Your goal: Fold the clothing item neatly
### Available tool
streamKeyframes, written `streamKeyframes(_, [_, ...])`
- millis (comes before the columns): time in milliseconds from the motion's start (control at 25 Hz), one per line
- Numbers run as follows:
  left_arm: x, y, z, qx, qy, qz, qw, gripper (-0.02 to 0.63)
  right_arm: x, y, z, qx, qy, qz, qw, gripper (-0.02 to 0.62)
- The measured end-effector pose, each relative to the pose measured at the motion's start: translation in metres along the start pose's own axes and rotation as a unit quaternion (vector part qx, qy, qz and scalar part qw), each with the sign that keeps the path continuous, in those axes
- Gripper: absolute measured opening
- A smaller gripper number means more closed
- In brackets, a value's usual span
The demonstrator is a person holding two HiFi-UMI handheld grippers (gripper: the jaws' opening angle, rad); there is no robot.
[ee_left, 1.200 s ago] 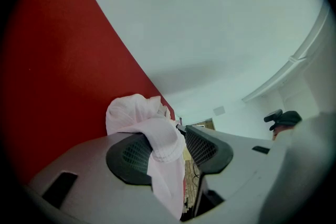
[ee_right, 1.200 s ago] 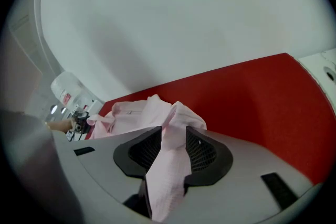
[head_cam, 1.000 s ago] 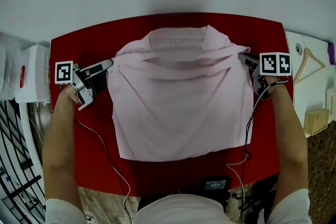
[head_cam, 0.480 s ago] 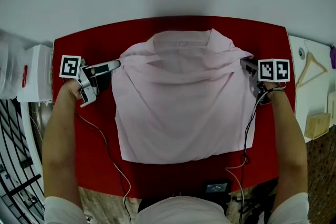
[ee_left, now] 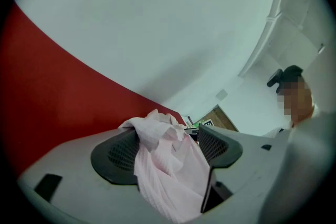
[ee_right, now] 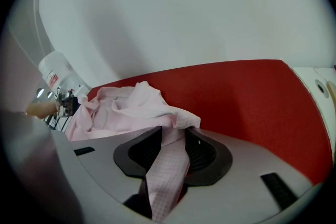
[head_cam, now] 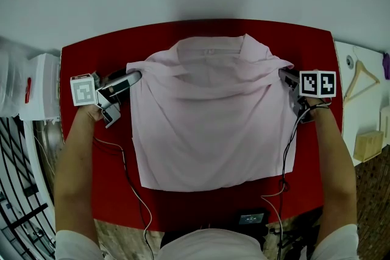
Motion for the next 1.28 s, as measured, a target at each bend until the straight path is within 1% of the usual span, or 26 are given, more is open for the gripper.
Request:
streamKeyframes(160, [-0.004, 0.003, 0.005, 0.006, 0.033, -0.028, 0.9990, 0.333, 0.001, -0.001, 0.000, 0.000, 0.000, 0.000, 1.000, 0.126])
streamKeyframes(320, [-0.009, 0.010, 0.013, 0.027, 0.075, -0.056, 0.9952, 0.333, 0.002, -0.002, 0.000, -0.003, -0.001, 0.000, 1.000, 0.126])
streamKeyframes(440, [-0.008, 0.016, 0.014, 0.029, 0.089, -0.076, 0.9927, 0.333, 0.001, -0.001, 0.000, -0.002, -0.003, 0.004, 1.000, 0.126])
streamKeyframes(560, [-0.004, 0.017, 0.013, 0.004, 0.103, -0.102, 0.9895, 0.333, -0.003, 0.002, 0.008, 0.013, -0.007, 0.030, 0.999, 0.126])
streamKeyframes(600, [-0.001, 0.016, 0.014, -0.010, 0.112, -0.118, 0.9865, 0.333, -0.006, 0.003, 0.013, 0.022, -0.009, 0.046, 0.999, 0.126])
streamKeyframes(680, [0.006, 0.013, 0.012, -0.044, 0.131, -0.164, 0.9767, 0.331, -0.013, 0.005, 0.025, 0.038, -0.017, 0.095, 0.995, 0.126])
streamKeyframes(760, [0.015, 0.008, 0.008, -0.084, 0.147, -0.217, 0.9614, 0.331, -0.024, 0.007, 0.037, 0.056, -0.022, 0.152, 0.987, 0.126])
streamKeyframes(800, [0.021, 0.005, 0.004, -0.106, 0.153, -0.246, 0.9512, 0.331, -0.030, 0.009, 0.043, 0.066, -0.021, 0.176, 0.982, 0.126])
streamKeyframes(920, [0.038, -0.003, -0.011, -0.167, 0.164, -0.327, 0.9156, 0.331, -0.051, 0.012, 0.055, 0.092, -0.004, 0.232, 0.968, 0.126])
streamKeyframes(1000, [0.050, -0.009, -0.023, -0.198, 0.163, -0.372, 0.8920, 0.331, -0.068, 0.013, 0.059, 0.103, 0.008, 0.280, 0.954, 0.126])
streamKeyframes(1080, [0.059, -0.016, -0.036, -0.233, 0.158, -0.413, 0.8662, 0.330, -0.088, 0.011, 0.061, 0.111, 0.016, 0.346, 0.932, 0.126])
streamKeyframes(1160, [0.066, -0.026, -0.050, -0.272, 0.147, -0.444, 0.8411, 0.329, -0.110, 0.002, 0.059, 0.108, 0.029, 0.415, 0.903, 0.126])
streamKeyframes(1280, [0.067, -0.043, -0.068, -0.331, 0.127, -0.473, 0.8068, 0.324, -0.135, -0.018, 0.050, 0.088, 0.052, 0.502, 0.859, 0.126])
Point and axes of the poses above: the fingertips, and each gripper's own axes: z backward along the fingers, x to its right, y out of its top, the point moved 8 cm from there along z, backward along the fingers, and after that the axes turned 8 degrees about -y, right-handed, at the moved point
